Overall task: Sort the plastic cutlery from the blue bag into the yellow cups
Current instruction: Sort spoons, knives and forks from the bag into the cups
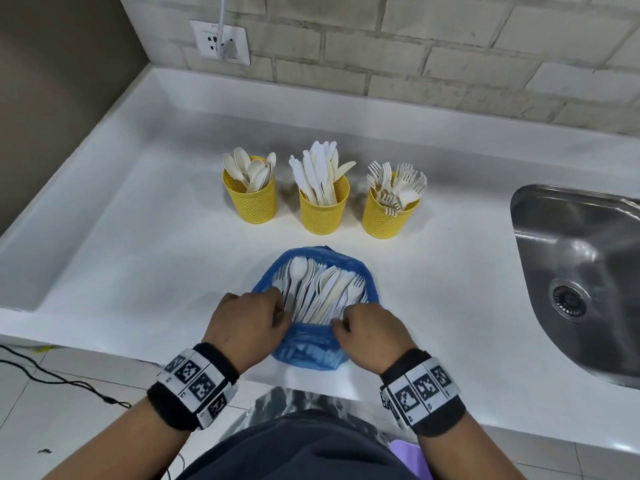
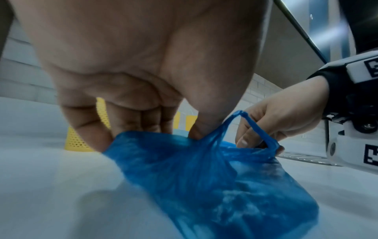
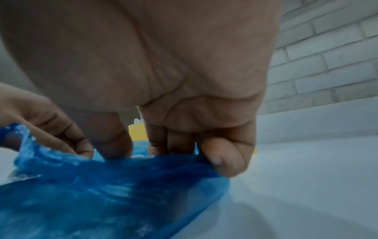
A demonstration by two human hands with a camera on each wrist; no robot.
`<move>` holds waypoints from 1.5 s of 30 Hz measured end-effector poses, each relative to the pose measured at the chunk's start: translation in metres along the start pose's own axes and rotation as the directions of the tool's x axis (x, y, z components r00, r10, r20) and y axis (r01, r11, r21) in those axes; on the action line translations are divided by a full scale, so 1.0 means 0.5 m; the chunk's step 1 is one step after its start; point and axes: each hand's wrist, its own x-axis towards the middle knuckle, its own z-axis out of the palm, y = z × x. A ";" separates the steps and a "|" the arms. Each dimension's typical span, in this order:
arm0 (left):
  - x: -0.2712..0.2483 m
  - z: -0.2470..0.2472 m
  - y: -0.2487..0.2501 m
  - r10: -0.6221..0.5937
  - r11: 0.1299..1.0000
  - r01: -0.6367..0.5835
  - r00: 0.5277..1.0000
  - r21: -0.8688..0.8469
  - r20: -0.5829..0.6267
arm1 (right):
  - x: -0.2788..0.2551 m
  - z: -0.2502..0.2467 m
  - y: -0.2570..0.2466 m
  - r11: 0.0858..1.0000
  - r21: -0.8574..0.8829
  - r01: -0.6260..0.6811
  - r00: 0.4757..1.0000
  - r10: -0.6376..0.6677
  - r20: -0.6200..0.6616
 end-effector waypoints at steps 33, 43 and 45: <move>0.130 0.011 0.080 -0.301 0.951 0.307 0.944 -0.025 0.139 | 0.062 -0.033 -0.053 0.974 -0.107 -0.199 0.980 0.198 -0.019; 0.107 0.036 0.070 -0.304 0.886 0.359 0.927 -0.292 0.219 | 0.071 -0.018 -0.043 0.976 -0.071 -0.207 0.978 0.205 -0.026; 0.110 0.034 0.068 -0.298 0.882 0.351 0.932 -0.314 0.206 | 0.077 -0.021 -0.042 0.977 -0.033 -0.209 0.978 0.210 0.002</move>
